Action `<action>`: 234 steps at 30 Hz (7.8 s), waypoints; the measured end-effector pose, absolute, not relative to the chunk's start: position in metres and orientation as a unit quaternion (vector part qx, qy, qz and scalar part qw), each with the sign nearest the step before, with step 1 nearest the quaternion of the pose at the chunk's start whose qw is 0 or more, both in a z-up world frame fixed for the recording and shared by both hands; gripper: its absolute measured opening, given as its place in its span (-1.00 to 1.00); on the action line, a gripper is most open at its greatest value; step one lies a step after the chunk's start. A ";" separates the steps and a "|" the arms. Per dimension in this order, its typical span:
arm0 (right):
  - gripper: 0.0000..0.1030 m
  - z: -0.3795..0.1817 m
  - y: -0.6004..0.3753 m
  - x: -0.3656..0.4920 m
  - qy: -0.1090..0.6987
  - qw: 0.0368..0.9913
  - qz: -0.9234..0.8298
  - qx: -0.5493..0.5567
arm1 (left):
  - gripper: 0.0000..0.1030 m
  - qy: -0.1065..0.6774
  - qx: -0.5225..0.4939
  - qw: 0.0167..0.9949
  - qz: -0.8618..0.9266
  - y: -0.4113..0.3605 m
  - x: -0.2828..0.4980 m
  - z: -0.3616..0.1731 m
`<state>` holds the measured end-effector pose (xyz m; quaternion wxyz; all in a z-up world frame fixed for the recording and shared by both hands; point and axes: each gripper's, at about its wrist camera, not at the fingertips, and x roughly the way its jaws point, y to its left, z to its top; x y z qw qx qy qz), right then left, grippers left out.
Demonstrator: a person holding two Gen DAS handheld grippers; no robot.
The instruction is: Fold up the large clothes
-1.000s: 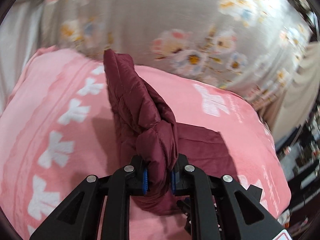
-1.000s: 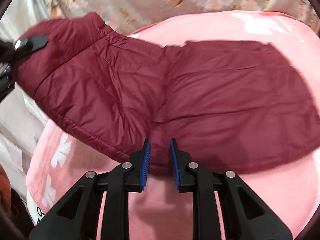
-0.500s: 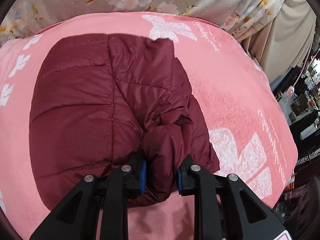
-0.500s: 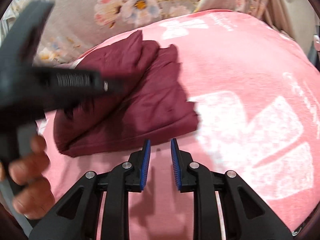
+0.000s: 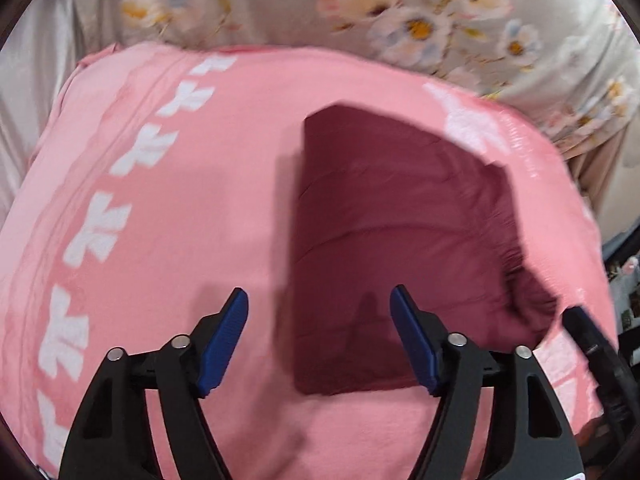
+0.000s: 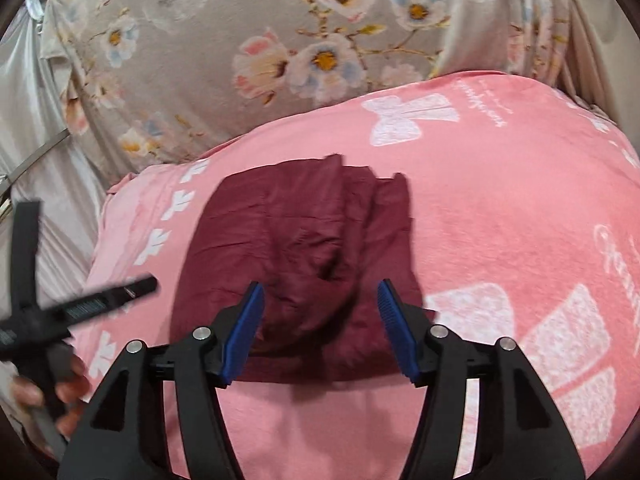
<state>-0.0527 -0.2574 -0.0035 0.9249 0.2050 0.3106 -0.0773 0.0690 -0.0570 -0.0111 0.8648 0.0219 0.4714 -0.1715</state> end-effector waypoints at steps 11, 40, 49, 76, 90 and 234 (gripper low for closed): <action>-0.91 -0.028 -0.289 -0.056 0.332 0.912 -0.110 0.214 | 0.21 0.497 0.063 0.847 -0.177 -0.077 0.064 -0.042; -0.90 -0.114 -0.317 -0.054 0.382 0.879 -0.124 0.256 | 0.28 0.490 0.131 0.844 -0.174 -0.129 0.050 -0.091; -0.86 -0.112 -0.322 -0.059 0.380 0.877 -0.115 0.272 | 0.29 0.486 0.131 0.847 -0.171 -0.130 0.050 -0.090; -0.70 -0.053 -0.403 0.085 0.354 0.847 -0.153 0.365 | 0.26 0.438 0.075 0.882 -0.158 -0.189 0.209 0.008; -0.88 -0.098 -0.406 0.102 0.372 0.863 -0.214 0.267 | 0.39 0.420 0.123 0.888 -0.137 -0.230 0.214 -0.059; -0.41 -0.108 -0.378 0.015 0.306 0.852 -0.018 0.423 | 0.58 0.472 -0.002 0.850 -0.235 -0.148 0.139 -0.073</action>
